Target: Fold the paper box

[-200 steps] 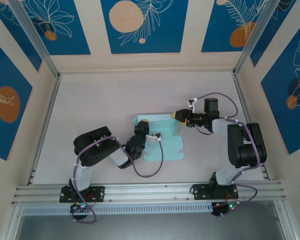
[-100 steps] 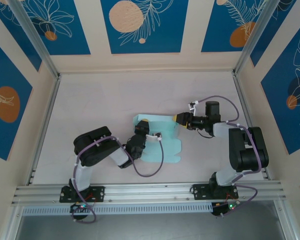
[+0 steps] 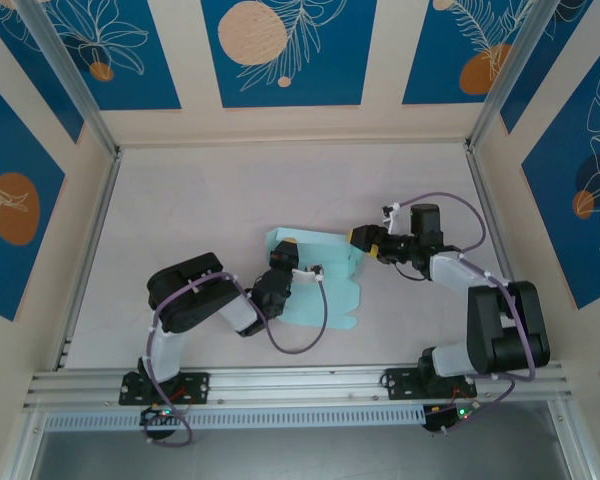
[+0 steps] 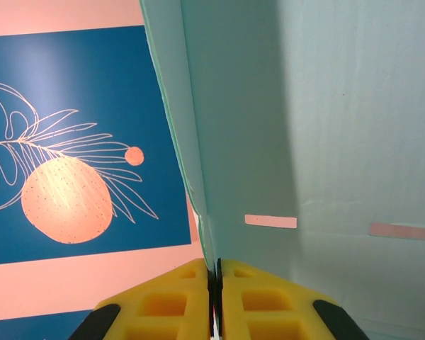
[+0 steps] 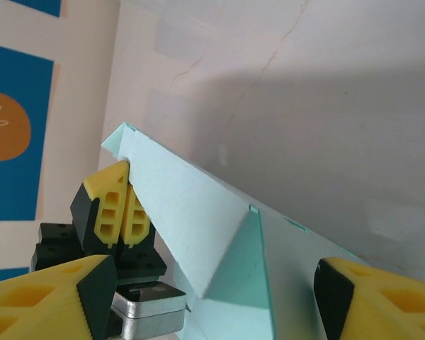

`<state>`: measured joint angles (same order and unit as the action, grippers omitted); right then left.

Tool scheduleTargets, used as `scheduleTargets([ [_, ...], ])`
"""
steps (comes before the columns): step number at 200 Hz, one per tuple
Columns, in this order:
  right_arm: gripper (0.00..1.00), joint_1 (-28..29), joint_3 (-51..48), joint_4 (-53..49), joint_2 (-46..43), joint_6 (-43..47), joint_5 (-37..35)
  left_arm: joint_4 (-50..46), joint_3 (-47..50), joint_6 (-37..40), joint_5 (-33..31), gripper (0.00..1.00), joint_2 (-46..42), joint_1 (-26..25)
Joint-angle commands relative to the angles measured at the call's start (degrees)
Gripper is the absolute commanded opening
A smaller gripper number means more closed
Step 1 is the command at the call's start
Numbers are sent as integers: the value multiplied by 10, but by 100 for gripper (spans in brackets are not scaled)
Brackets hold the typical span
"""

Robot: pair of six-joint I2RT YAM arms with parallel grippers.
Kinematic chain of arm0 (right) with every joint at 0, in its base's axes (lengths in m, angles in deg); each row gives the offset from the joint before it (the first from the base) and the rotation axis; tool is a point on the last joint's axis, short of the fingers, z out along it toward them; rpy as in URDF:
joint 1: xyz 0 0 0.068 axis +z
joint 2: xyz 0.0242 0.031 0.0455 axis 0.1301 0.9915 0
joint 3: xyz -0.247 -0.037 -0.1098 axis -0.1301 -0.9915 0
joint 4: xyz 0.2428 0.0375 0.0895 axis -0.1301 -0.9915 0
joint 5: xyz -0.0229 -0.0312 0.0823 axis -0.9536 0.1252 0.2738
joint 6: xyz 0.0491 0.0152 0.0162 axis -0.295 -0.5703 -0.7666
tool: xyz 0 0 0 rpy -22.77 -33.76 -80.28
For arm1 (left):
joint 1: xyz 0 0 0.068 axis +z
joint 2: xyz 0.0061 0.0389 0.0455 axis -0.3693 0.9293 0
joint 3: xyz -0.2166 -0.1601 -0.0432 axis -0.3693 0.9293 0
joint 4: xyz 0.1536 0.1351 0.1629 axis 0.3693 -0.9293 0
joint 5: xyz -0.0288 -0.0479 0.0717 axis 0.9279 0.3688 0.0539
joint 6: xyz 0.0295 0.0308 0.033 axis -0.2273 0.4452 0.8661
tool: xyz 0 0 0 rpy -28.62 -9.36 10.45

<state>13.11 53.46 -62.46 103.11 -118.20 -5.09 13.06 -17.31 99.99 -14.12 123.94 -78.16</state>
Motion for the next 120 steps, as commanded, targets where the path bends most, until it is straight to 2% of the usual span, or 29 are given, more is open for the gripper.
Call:
scheduleTargets([
  [1,75,5,-26,-46,-42,-20,-63,-56,3,5,12,10,21,-5],
  [36,74,-18,-57,-87,-118,-29,-128,-56,3,6,13,9,21,-5],
  [69,60,-59,-66,-175,-171,-31,-190,-56,3,7,13,10,21,-6],
  [99,59,-62,-88,-163,-176,-14,-162,-55,3,7,13,9,22,-5],
  [120,65,-24,-86,-154,-160,14,-172,-53,3,8,13,9,23,-5],
])
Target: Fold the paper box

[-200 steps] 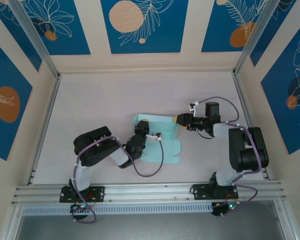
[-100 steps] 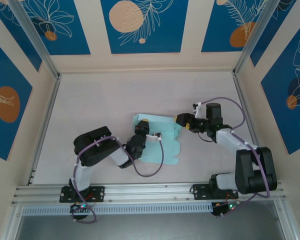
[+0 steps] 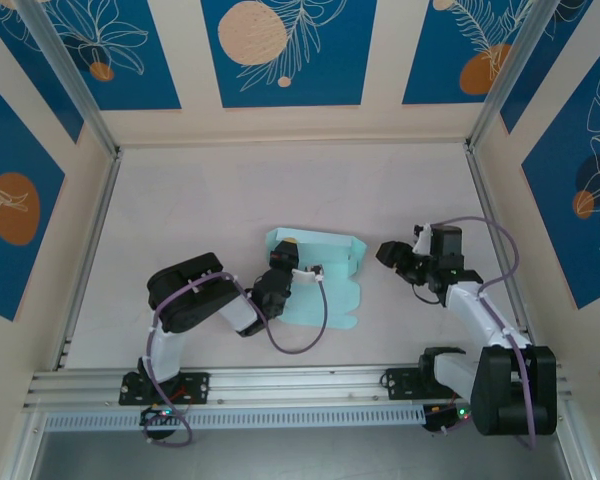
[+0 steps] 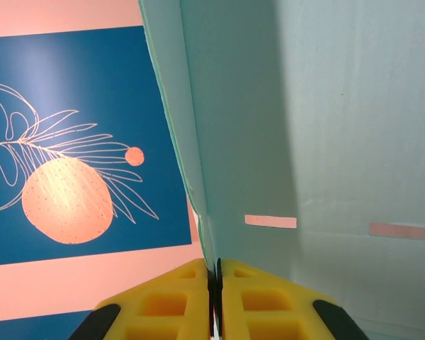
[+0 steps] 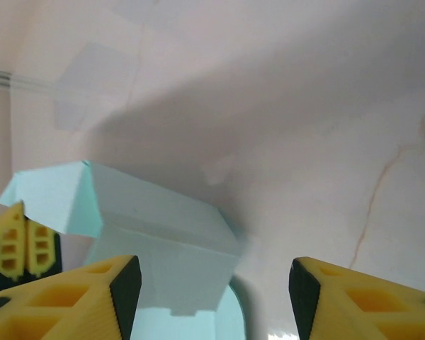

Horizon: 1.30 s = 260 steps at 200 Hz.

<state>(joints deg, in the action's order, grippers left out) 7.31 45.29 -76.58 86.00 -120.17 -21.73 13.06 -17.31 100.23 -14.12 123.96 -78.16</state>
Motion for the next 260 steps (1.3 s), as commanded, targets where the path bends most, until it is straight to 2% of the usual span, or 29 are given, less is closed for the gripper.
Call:
scheduleTargets([
  [1,66,37,-4,-13,11,35,-8,-53,3,6,13,9,23,-5],
  [14,70,70,0,-7,22,45,-29,-53,3,7,13,9,23,-5],
  [35,72,105,12,-5,34,51,-61,-50,4,8,12,9,23,-5],
  [100,71,157,61,42,109,76,-73,-49,3,11,14,9,22,-6],
  [174,57,183,145,49,217,133,-130,-42,5,13,19,9,23,-8],
  [226,55,184,168,90,265,184,-126,-45,5,13,21,9,25,-8],
  [243,54,185,183,82,276,190,-122,-76,-4,0,13,10,15,-8],
  [260,51,188,202,67,285,187,-128,-179,-24,-57,8,7,-27,-10],
])
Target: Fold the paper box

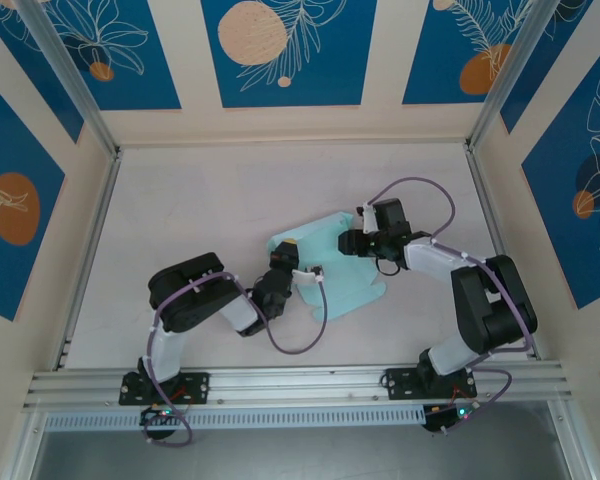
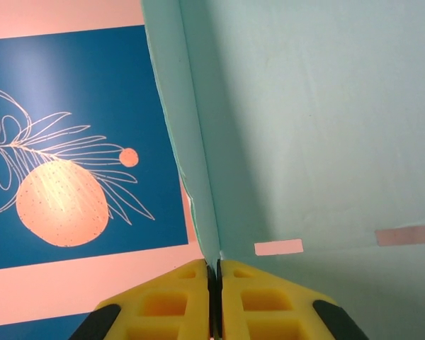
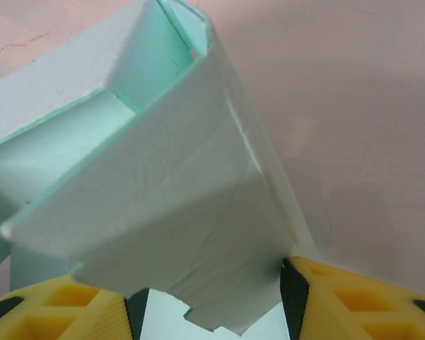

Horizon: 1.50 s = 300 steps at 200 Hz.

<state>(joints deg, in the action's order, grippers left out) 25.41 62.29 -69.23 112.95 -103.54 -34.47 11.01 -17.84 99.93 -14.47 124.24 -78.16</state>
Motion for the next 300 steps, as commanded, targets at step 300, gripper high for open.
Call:
scheduleTargets([
  [300,41,-83,216,-227,-43,30,164,-246,-56,145,57,0,-129,18],
])
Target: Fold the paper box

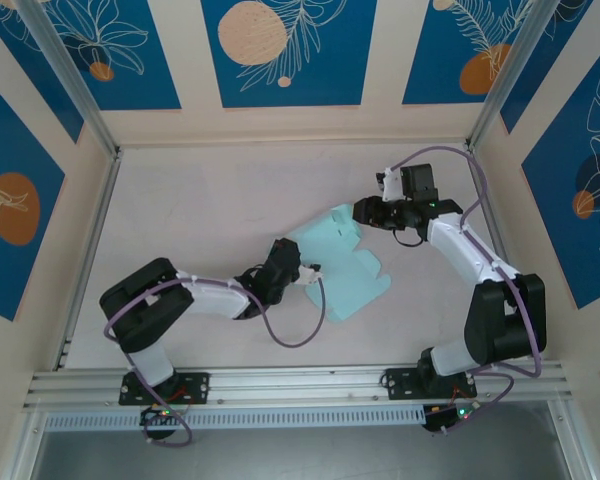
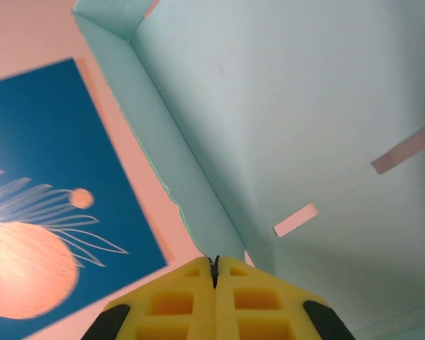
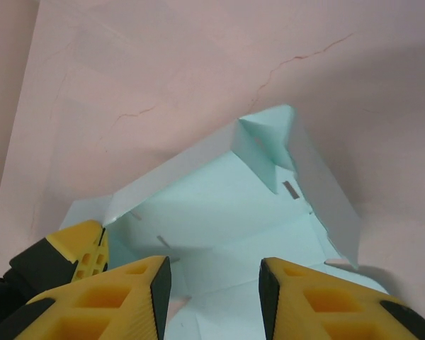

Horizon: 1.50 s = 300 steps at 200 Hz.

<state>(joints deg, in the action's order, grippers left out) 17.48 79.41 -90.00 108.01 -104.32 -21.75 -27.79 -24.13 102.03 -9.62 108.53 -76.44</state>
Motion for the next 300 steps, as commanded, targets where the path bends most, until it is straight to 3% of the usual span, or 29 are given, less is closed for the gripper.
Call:
scheduleTargets([
  [1,41,-4,47,-21,7,35,37,147,7,128,9,0,31,1],
  [17,40,-11,83,-40,12,-16,58,203,-3,180,11,0,64,3],
  [39,39,15,102,-68,12,-113,34,228,-21,214,12,0,98,3],
  [59,43,53,29,-14,-37,-194,-34,254,-27,217,9,0,114,3],
  [94,53,79,-114,128,-95,-335,-52,263,-20,215,10,0,122,3],
  [136,64,90,-150,204,-62,-395,-68,265,-15,209,12,0,125,2],
  [184,65,74,-123,300,53,-419,-19,262,-12,190,14,0,129,2],
  [275,52,79,-141,488,131,-471,11,248,-5,155,25,0,128,2],
  [300,34,79,-151,519,143,-478,9,242,-5,139,27,3,124,2],
])
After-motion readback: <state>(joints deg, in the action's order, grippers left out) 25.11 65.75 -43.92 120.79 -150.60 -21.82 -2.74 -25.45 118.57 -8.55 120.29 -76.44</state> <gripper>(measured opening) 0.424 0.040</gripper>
